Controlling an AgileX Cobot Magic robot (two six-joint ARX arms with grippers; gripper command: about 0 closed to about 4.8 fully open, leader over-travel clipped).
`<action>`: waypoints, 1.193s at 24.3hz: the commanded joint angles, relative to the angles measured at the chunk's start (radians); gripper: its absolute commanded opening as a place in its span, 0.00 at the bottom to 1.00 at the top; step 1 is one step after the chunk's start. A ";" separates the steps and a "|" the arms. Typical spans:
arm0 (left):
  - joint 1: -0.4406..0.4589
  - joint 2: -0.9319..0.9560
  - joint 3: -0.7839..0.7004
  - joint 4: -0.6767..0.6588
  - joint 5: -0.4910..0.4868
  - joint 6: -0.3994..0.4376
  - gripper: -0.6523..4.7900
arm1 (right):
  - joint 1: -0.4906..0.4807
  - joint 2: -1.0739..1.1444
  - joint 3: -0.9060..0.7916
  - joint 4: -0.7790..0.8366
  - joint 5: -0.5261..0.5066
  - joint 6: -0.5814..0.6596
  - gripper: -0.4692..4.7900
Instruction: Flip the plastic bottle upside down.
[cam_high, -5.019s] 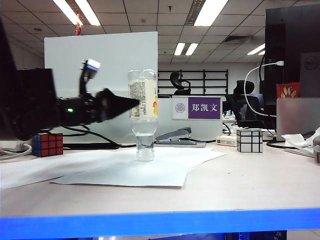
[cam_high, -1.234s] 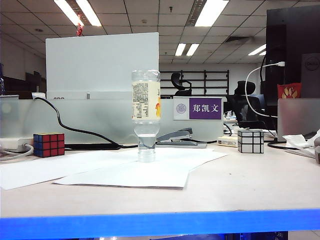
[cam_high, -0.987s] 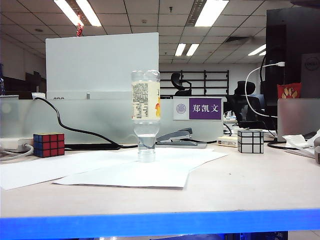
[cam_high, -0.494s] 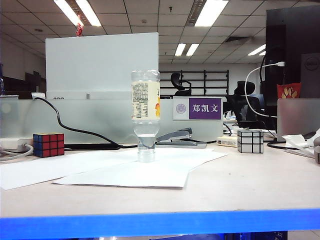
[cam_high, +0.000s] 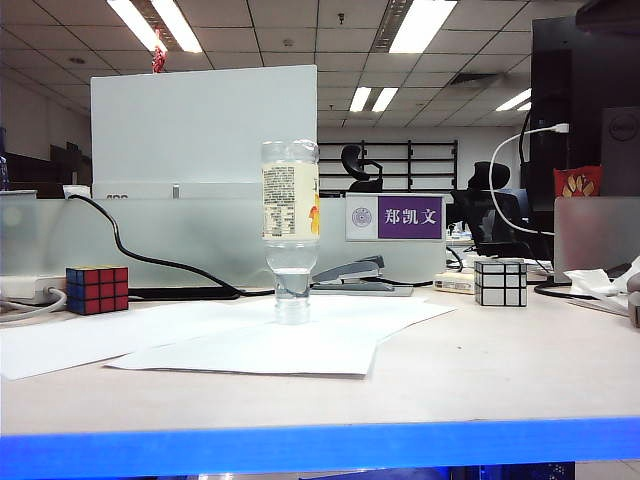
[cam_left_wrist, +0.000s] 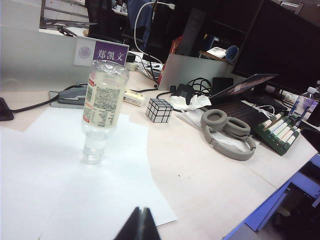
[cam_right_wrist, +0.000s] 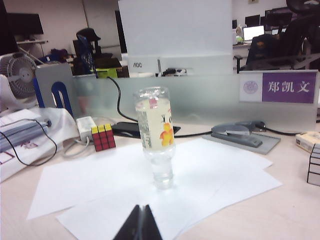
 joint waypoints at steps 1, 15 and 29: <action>0.005 -0.002 0.005 0.008 -0.004 0.075 0.11 | 0.000 -0.002 0.003 -0.001 -0.002 0.003 0.11; 0.002 -0.002 -0.131 0.171 -0.439 0.237 0.11 | 0.000 -0.002 0.003 -0.045 -0.002 0.003 0.11; 0.001 -0.002 -0.277 0.306 -0.527 0.230 0.11 | 0.000 -0.002 0.003 -0.045 -0.002 0.003 0.11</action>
